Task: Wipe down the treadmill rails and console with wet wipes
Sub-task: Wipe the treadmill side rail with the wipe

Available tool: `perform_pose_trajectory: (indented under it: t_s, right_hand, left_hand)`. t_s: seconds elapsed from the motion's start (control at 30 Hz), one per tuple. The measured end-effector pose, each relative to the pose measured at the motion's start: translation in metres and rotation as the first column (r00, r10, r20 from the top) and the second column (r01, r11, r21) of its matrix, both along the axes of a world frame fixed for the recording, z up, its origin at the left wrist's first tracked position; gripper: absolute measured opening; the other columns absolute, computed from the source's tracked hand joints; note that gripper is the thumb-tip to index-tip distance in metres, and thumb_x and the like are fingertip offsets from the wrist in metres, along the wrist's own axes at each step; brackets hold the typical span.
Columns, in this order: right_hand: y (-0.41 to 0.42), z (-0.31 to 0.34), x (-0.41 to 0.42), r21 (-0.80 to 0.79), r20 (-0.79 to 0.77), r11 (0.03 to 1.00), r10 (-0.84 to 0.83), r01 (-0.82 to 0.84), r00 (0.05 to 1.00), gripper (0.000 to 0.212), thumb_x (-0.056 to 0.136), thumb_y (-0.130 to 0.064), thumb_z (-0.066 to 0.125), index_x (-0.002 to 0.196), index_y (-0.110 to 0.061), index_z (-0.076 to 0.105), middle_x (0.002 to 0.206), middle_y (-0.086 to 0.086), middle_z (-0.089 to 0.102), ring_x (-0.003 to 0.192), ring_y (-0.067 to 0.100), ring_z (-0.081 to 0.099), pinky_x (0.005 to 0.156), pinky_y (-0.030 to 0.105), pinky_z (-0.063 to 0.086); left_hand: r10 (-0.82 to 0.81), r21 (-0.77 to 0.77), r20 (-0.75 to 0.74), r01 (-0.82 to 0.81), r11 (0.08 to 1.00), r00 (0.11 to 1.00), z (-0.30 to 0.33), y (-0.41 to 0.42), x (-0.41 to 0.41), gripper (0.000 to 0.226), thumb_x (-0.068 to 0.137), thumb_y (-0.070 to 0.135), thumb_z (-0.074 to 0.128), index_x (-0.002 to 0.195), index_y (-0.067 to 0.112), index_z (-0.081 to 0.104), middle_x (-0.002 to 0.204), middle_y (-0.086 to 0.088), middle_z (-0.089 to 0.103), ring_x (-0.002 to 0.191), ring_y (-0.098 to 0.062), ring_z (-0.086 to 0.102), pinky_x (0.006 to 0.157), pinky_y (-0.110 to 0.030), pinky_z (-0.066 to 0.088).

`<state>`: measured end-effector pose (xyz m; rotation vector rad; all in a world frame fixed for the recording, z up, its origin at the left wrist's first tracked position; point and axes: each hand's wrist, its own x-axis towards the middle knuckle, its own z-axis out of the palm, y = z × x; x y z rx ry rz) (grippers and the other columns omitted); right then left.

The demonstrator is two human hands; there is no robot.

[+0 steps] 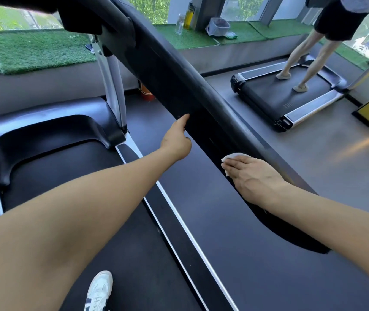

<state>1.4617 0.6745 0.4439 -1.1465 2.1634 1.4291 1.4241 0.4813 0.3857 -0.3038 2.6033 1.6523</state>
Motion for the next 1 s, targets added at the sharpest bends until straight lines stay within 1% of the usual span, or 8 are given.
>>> perform_pose_trajectory:
  t_s: [0.07,0.27,0.4,0.57,0.7,0.8,0.93,1.0]
  right_hand:
    - [0.006,0.000,0.005,0.010,0.024,1.000,0.002,-0.003,1.000,0.051,0.104,-0.026,0.016,0.150,-0.006,0.009,0.159,0.007,-0.001,0.147,0.021,-0.009,0.111,0.035,-0.018]
    - [-0.011,-0.001,-0.010,0.084,0.022,0.993,0.081,-0.083,0.996,0.052,0.104,-0.027,0.016,0.150,-0.004,0.006,0.159,0.009,-0.005,0.146,0.022,-0.009,0.113,0.037,-0.016]
    - [-0.067,0.001,-0.063,0.094,-0.091,0.979,0.189,-0.181,0.978,0.054,0.103,-0.031,0.017,0.150,-0.006,0.006,0.159,0.009,-0.006,0.146,0.024,-0.011,0.108,0.039,-0.021]
    - [-0.118,0.006,-0.108,0.048,-0.223,0.973,0.231,-0.226,0.947,0.056,0.103,-0.034,0.019,0.150,-0.007,0.006,0.159,0.009,-0.002,0.146,0.025,-0.009,0.112,0.039,-0.017]
    - [-0.079,-0.011,-0.072,0.071,-0.069,0.986,0.157,-0.152,0.985,0.056,0.103,-0.029,0.022,0.150,-0.004,0.005,0.159,0.010,-0.004,0.146,0.028,-0.011,0.106,0.042,-0.023]
    - [-0.076,-0.010,-0.067,0.115,0.032,0.986,0.114,-0.117,0.993,0.055,0.104,-0.028,0.024,0.151,-0.005,0.009,0.159,0.009,-0.003,0.146,0.025,-0.008,0.112,0.040,-0.017]
    - [-0.124,-0.004,-0.109,-0.074,-0.031,0.992,0.102,-0.104,0.994,0.052,0.103,-0.032,0.031,0.149,-0.010,0.022,0.159,0.007,0.008,0.147,0.023,-0.001,0.119,0.038,-0.002]
    - [-0.149,-0.004,-0.133,-0.270,-0.051,0.960,0.065,-0.076,0.997,0.048,0.102,-0.028,0.034,0.147,-0.014,0.029,0.158,0.005,0.017,0.146,0.020,0.008,0.119,0.032,0.005]
  left_hand:
    - [0.008,0.002,0.003,-0.008,1.000,1.000,0.001,0.001,-0.002,0.069,0.093,-0.004,0.037,0.150,0.029,0.018,0.153,0.001,0.030,0.135,-0.021,0.038,0.090,-0.032,0.051]
    - [0.068,0.018,0.000,-0.068,0.998,0.998,-0.004,-0.024,-0.022,0.068,0.091,-0.005,0.038,0.149,0.026,0.021,0.152,0.004,0.027,0.129,-0.019,0.041,0.087,-0.036,0.053]
    - [0.063,0.012,-0.009,-0.063,0.998,0.998,-0.010,-0.055,-0.036,0.067,0.090,-0.004,0.038,0.148,0.024,0.022,0.151,0.006,0.027,0.131,-0.016,0.039,0.091,-0.035,0.051]
    - [-0.013,-0.038,-0.071,0.010,0.999,0.997,-0.012,-0.075,-0.053,0.066,0.091,-0.002,0.041,0.148,0.025,0.023,0.152,0.004,0.026,0.134,-0.016,0.037,0.102,-0.035,0.042]
    - [-0.063,-0.018,-0.062,0.062,0.998,0.996,-0.012,-0.074,-0.060,0.069,0.090,-0.005,0.041,0.149,0.026,0.022,0.154,0.004,0.023,0.136,-0.017,0.035,0.092,-0.023,0.037]
    - [-0.082,-0.002,-0.060,0.082,0.997,0.995,-0.010,-0.074,-0.065,0.070,0.091,-0.006,0.041,0.149,0.027,0.021,0.154,0.004,0.023,0.137,-0.017,0.033,0.091,-0.020,0.034]
    - [-0.074,0.034,-0.061,0.076,0.997,0.995,-0.010,-0.080,-0.070,0.068,0.090,-0.007,0.037,0.146,0.029,0.026,0.152,0.008,0.028,0.134,-0.012,0.036,0.084,-0.016,0.036]
    - [-0.063,0.057,-0.056,0.067,0.996,0.996,-0.009,-0.085,-0.072,0.069,0.089,-0.008,0.033,0.147,0.029,0.027,0.150,0.007,0.031,0.130,-0.010,0.040,0.083,-0.017,0.039]
